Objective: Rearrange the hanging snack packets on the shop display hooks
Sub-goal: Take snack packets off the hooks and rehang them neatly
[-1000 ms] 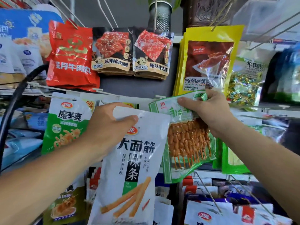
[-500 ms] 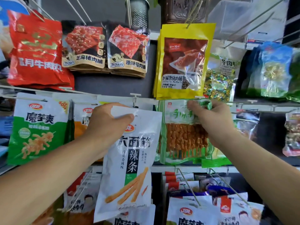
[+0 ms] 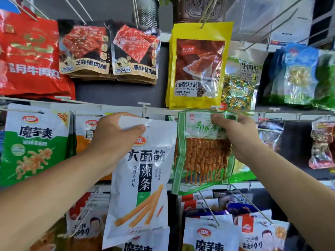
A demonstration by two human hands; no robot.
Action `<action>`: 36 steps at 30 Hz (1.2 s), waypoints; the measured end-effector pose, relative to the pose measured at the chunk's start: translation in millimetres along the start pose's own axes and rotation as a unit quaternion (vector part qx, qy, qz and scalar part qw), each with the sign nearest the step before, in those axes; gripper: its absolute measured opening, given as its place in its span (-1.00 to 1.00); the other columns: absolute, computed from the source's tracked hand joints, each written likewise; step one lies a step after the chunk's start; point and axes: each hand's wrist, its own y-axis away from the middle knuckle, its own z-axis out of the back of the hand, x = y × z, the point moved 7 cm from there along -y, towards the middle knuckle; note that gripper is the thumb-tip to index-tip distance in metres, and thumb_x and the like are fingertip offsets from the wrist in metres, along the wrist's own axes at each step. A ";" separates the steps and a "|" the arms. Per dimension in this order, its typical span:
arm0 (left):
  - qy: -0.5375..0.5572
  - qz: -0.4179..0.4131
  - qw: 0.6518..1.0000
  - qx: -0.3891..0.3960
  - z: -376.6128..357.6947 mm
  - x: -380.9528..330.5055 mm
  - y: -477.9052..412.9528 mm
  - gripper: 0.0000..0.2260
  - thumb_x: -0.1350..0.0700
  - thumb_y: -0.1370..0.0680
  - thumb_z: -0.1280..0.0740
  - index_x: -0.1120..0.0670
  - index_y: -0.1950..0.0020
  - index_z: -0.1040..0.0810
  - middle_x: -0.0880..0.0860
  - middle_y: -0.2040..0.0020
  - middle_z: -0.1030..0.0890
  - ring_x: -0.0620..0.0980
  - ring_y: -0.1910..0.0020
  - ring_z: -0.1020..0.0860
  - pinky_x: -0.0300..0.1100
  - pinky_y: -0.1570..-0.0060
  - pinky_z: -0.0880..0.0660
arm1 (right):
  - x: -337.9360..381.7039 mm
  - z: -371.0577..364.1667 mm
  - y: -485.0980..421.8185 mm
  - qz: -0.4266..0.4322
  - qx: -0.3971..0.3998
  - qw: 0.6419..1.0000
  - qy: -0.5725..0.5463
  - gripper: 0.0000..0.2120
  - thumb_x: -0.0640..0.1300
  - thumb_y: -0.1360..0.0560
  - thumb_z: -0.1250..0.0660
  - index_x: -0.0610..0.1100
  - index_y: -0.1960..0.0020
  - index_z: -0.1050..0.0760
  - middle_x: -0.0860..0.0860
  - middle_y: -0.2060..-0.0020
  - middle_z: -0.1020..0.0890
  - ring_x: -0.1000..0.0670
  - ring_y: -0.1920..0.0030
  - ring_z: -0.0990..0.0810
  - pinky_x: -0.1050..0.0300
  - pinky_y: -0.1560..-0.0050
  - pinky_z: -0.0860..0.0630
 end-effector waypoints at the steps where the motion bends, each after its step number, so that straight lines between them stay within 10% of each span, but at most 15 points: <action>1: -0.001 -0.002 1.000 0.000 0.1 -0.6 0.2 -0.88 0.19 -0.51 -0.52 -0.03 0.11 -0.69 -0.16 0.22 -0.74 -0.20 0.17 -0.69 -0.30 0.20 -0.53 | 1.1 -1.1 0.0 0.007 0.010 1.000 0.003 -0.91 -0.13 -0.52 -0.56 -0.09 0.12 -0.68 -0.02 0.21 -0.76 -0.06 0.16 -0.74 0.03 0.09 -0.67; 5: -0.006 -0.002 1.000 0.005 -1.1 -0.9 0.0 -0.88 0.21 -0.51 -0.51 -0.03 0.09 -0.69 -0.12 0.15 -0.75 -0.13 0.12 -0.71 -0.25 0.13 -0.56 | 0.9 -4.5 -0.7 0.017 0.023 1.000 -0.010 -0.92 -0.19 -0.57 -0.49 -0.16 0.08 -0.66 0.09 0.35 -0.73 0.14 0.35 -0.70 0.31 0.29 -0.58; 16: -0.005 -0.001 1.000 0.010 -0.8 0.4 4.2 -0.87 0.19 -0.51 -0.51 -0.05 0.10 -0.68 -0.17 0.17 -0.74 -0.20 0.16 -0.69 -0.30 0.15 -0.55 | -9.1 -6.9 1.8 -0.046 0.013 0.998 -0.043 -0.97 -0.19 -0.56 -0.50 -0.14 0.01 -0.68 -0.07 0.09 -0.75 -0.12 0.04 -0.70 -0.05 -0.15 -0.59; 31: -0.024 -0.003 1.000 0.010 -4.7 12.5 0.1 -0.90 0.16 -0.52 -0.51 -0.04 0.05 -0.69 -0.15 0.11 -0.73 -0.25 0.16 -0.68 -0.38 0.19 -0.50 | -12.4 -3.7 -1.9 -0.019 -0.052 0.994 0.096 -0.79 -0.04 -0.50 -0.58 -0.12 0.02 -0.62 -0.06 0.17 -0.64 0.01 0.21 -0.58 0.16 0.19 -0.49; 36: -0.007 0.018 1.000 0.013 5.1 19.9 -1.3 -0.86 0.15 -0.51 -0.52 -0.02 -0.05 -0.71 -0.08 0.03 -0.76 -0.08 0.02 -0.72 -0.12 -0.09 -0.62 | 11.3 4.1 31.0 0.209 -0.165 0.915 0.304 -0.58 0.04 -0.45 -0.57 -0.10 -0.16 -0.49 -0.02 -0.03 -0.54 -0.06 -0.01 -0.53 -0.05 -0.01 -0.49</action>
